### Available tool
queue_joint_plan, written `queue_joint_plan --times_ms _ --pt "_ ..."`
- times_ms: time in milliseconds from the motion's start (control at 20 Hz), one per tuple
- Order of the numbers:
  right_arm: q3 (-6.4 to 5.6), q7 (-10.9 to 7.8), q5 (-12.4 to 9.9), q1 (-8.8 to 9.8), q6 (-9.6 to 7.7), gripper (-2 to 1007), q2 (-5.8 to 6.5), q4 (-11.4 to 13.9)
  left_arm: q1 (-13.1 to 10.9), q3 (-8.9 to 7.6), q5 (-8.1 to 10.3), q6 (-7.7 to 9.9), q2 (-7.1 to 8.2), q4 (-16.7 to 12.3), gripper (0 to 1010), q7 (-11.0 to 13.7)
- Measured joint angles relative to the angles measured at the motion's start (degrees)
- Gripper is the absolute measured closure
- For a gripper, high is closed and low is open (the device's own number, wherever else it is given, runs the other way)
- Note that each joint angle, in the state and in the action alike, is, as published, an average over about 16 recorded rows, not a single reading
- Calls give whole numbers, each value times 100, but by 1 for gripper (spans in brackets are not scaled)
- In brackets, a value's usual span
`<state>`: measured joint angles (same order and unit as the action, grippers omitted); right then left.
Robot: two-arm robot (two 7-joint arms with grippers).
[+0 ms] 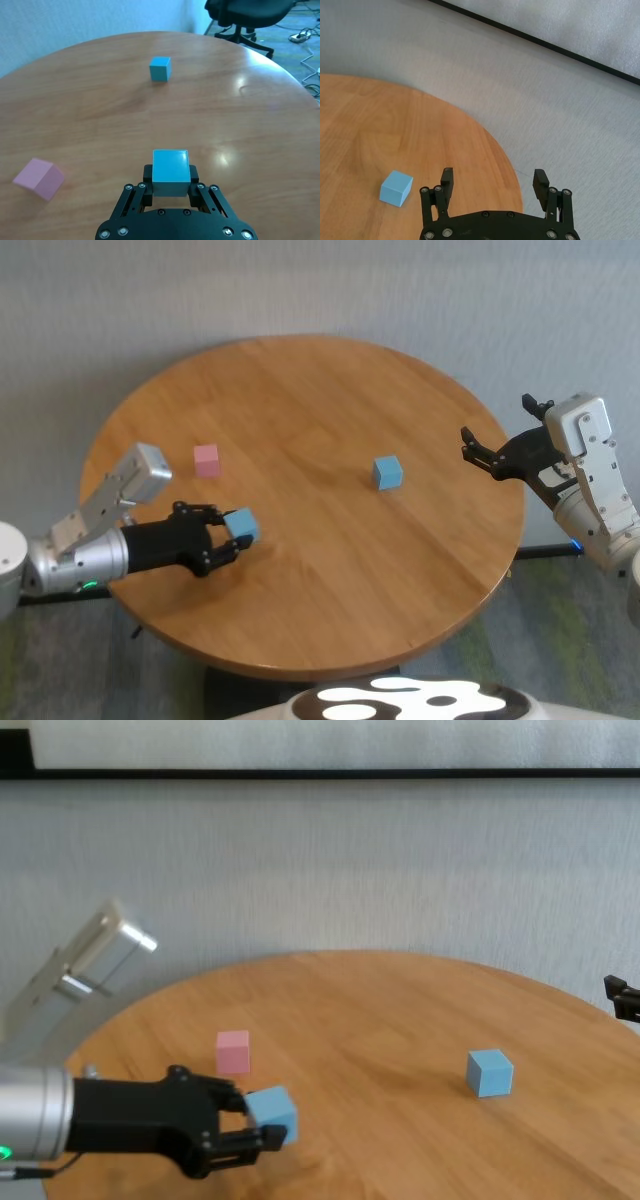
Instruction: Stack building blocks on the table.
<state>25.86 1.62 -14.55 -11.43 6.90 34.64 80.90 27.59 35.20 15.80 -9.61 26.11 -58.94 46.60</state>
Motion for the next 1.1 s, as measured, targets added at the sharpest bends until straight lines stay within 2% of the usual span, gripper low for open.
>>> queue_joint_plan --times_ms 550,800,1100 --pt "0 0 0 0 0 0 0 0 633 360 -156 -129 -520 608 608 378" --pt "0 0 0 0 0 0 0 0 820 549 -251 -86 -715 784 608 453" --pt "0 0 0 0 0 0 0 0 918 724 -345 35 -857 842 608 475"
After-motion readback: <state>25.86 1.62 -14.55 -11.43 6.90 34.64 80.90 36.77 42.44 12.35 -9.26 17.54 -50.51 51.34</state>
